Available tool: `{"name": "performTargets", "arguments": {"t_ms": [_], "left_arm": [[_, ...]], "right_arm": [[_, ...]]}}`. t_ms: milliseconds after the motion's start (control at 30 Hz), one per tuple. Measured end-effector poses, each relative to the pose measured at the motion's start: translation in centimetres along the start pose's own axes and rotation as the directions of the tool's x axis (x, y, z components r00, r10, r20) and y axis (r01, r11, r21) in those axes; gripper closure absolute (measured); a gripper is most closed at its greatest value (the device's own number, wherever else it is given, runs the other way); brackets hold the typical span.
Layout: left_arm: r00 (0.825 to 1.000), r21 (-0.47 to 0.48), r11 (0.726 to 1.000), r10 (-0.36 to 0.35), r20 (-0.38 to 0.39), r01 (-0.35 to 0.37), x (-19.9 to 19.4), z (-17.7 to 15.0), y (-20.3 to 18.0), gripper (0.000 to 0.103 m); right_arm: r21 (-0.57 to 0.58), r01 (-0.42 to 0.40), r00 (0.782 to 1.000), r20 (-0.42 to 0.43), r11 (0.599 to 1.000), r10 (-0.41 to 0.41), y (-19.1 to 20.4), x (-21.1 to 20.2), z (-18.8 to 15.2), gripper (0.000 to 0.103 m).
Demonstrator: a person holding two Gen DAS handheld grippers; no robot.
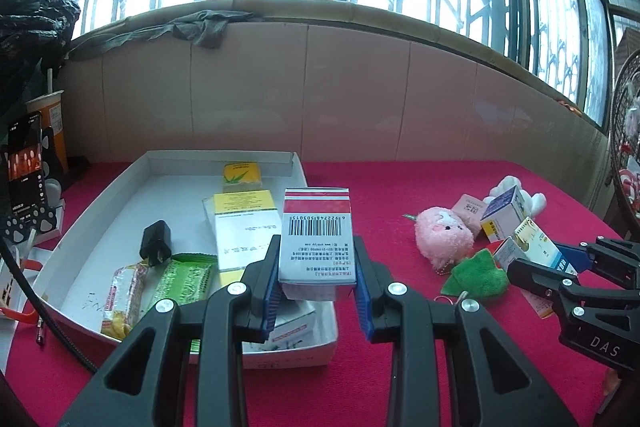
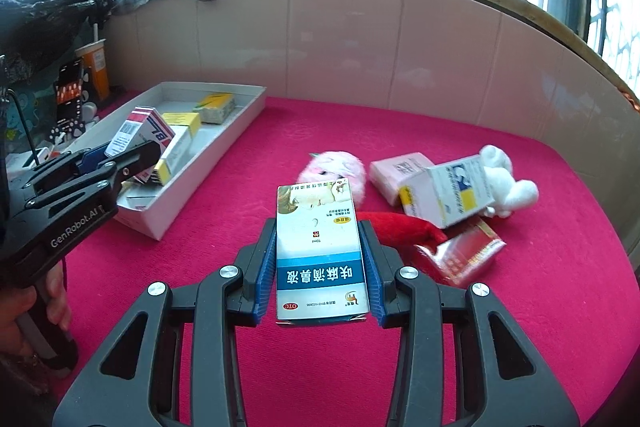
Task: Organize objects
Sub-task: 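Carry the barcode box and blue-white box over the white tray with both grippers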
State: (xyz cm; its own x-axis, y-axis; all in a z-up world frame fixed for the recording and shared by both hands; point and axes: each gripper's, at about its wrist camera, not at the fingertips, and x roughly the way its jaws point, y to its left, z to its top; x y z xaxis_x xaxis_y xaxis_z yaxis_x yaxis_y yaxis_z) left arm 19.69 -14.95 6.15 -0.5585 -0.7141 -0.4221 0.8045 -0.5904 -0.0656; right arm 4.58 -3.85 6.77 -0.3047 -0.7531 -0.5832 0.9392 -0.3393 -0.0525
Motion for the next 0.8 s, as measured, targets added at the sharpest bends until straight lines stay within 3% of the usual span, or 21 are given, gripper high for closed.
{"name": "performTargets", "arguments": {"t_ms": [200,467,633,800], "left_arm": [[0.999,-0.039,0.998,0.052,-0.001,-0.052,-0.1,1.2,3.3,0.072],[0.995,-0.145,0.985,0.091,-0.047,-0.097,0.4,3.7,10.0,0.072],[0.989,-0.156,0.984,0.061,-0.138,-0.083,2.8,4.5,12.8,0.072],[0.978,-0.142,0.986,0.059,-0.199,-0.088,4.7,3.8,12.9,0.072]], "right_arm": [[-0.019,-0.083,0.996,-0.019,0.996,0.083,2.4,0.9,1.8,0.065],[-0.028,-0.207,0.976,-0.077,0.978,0.204,5.8,3.0,5.0,0.065],[-0.030,-0.266,0.960,-0.103,0.964,0.261,7.7,4.9,7.5,0.065],[-0.021,-0.307,0.944,-0.136,0.952,0.301,9.9,8.0,10.7,0.065]]}}
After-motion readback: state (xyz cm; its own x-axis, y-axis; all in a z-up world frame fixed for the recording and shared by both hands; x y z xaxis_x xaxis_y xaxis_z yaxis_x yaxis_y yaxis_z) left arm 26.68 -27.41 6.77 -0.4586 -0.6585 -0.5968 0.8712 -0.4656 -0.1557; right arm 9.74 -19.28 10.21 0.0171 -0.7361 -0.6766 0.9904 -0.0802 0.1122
